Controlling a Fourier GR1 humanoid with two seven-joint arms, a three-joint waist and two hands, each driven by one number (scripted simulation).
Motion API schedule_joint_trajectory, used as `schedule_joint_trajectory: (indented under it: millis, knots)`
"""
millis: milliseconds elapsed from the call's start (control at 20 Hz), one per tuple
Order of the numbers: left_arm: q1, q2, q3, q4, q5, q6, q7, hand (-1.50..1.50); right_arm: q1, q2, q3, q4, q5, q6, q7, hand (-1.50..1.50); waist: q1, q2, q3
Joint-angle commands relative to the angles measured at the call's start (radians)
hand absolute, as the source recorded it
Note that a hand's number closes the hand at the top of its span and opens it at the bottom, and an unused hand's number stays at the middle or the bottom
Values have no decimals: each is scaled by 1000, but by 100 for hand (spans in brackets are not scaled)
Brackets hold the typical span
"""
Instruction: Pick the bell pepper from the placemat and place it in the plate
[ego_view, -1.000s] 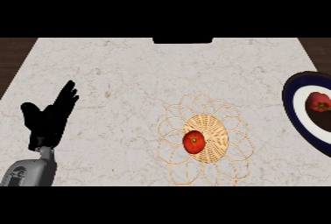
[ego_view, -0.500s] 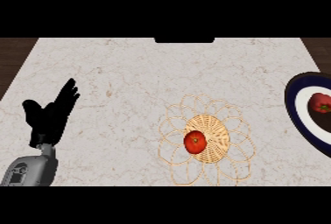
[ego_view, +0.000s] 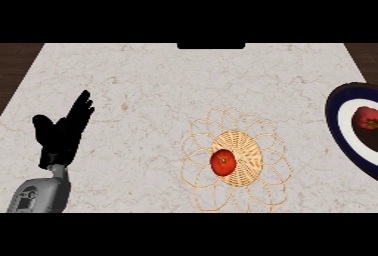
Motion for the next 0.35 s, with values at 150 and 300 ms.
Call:
schedule_joint_trajectory:
  millis: [150,300]
  knots:
    - [50,2,-1,-73,1,-31,12,0,-13,-104,35,224,14,7,-107,-150,6,0,1]
    - [-18,4,18,-22,-4,-15,41,0,2,-98,49,283,7,20,-153,-150,3,1,1]
